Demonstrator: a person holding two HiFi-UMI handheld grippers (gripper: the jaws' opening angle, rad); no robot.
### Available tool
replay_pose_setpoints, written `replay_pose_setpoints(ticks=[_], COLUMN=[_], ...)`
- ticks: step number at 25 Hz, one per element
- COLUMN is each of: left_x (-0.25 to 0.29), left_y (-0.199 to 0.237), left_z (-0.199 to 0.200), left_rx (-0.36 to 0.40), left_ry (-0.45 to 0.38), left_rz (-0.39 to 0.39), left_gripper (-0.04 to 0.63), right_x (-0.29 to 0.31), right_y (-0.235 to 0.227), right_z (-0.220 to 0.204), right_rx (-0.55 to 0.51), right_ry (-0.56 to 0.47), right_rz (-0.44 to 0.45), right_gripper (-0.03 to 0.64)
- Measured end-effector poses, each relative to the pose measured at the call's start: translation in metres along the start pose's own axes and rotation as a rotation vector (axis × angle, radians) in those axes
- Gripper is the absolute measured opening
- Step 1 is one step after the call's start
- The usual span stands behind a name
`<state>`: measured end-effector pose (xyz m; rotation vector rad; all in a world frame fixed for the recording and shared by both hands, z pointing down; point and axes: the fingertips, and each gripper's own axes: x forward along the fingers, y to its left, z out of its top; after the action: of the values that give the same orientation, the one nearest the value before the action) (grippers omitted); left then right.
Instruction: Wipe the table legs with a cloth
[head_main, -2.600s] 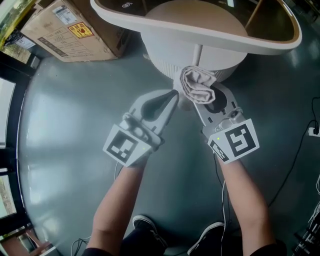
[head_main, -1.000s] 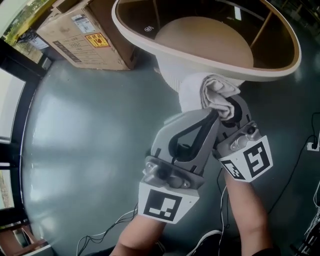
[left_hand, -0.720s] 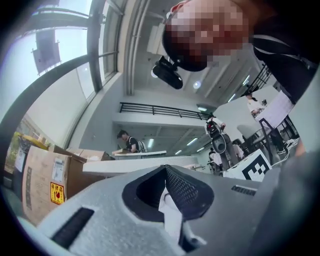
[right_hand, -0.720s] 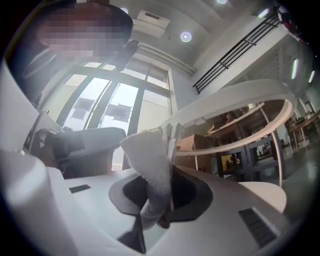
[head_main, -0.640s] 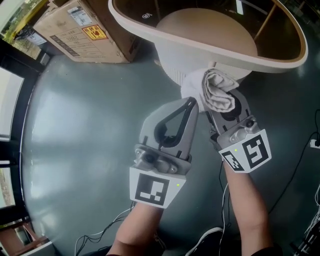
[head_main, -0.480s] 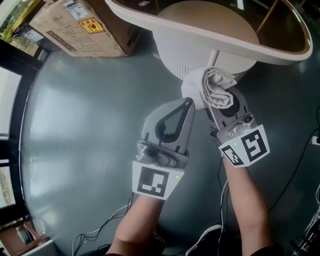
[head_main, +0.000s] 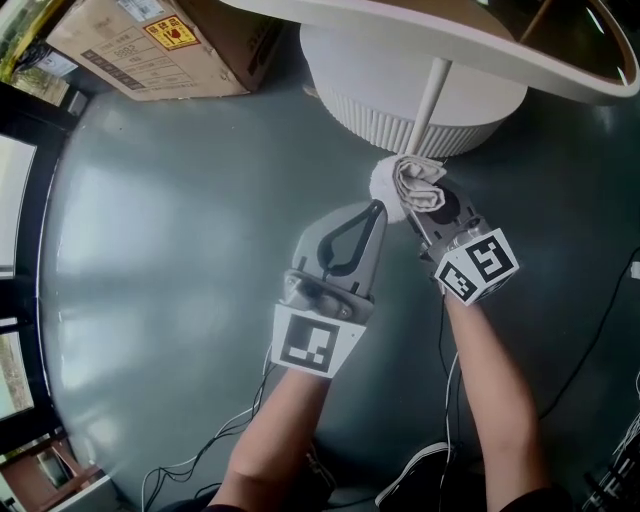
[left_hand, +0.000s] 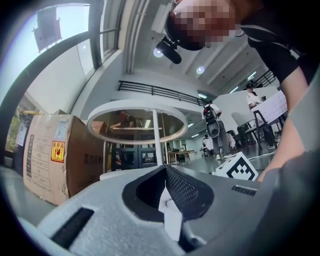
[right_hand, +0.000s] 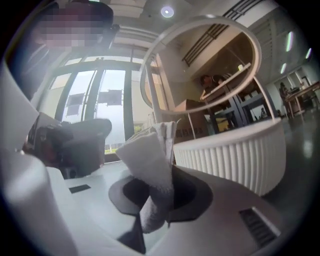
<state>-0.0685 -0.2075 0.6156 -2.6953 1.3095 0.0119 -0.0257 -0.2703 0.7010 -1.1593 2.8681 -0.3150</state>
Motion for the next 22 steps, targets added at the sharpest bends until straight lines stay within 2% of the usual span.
replay_pose_setpoints(ticks=[3, 6, 8, 11, 14, 18, 20, 22], left_x=[-0.003, -0.006, -0.009, -0.014, -0.01, 0.001, 0.008, 0.014], left_y=[-0.001, -0.004, -0.003, 0.003, 0.006, 0.013, 0.017, 0.018], left_z=[-0.011, -0.019, -0.025, -0.032, -0.024, 0.004, 0.025, 0.047], left_rx=[-0.028, -0.026, -0.031, -0.09, -0.147, -0.17, -0.17, -0.155], left_ry=[0.021, 0.036, 0.053, 0.075, 0.062, 0.015, -0.029, -0.075], left_rz=[0.002, -0.012, -0.015, 0.003, -0.002, -0.004, -0.002, -0.008], left_gripper=[0.006, 0.006, 0.006, 0.006, 0.006, 0.006, 0.006, 0.006], right_x=[0.0, 0.0, 0.003, -0.002, -0.026, -0.04, -0.032, -0.02], right_y=[-0.017, -0.028, -0.03, -0.025, -0.029, -0.055, -0.044, -0.021], right_z=[-0.065, -0.109, -0.12, -0.116, -0.071, 0.051, 0.122, 0.175], right_rx=[0.065, 0.128, 0.169, 0.225, 0.168, -0.003, -0.134, -0.257], right_ry=[0.146, 0.249, 0.294, 0.325, 0.243, 0.048, -0.042, -0.103], right_rz=[-0.028, -0.051, -0.056, -0.049, -0.033, -0.069, -0.021, 0.06], right_gripper=[0.074, 0.074, 0.075, 0.074, 0.074, 0.074, 0.074, 0.074])
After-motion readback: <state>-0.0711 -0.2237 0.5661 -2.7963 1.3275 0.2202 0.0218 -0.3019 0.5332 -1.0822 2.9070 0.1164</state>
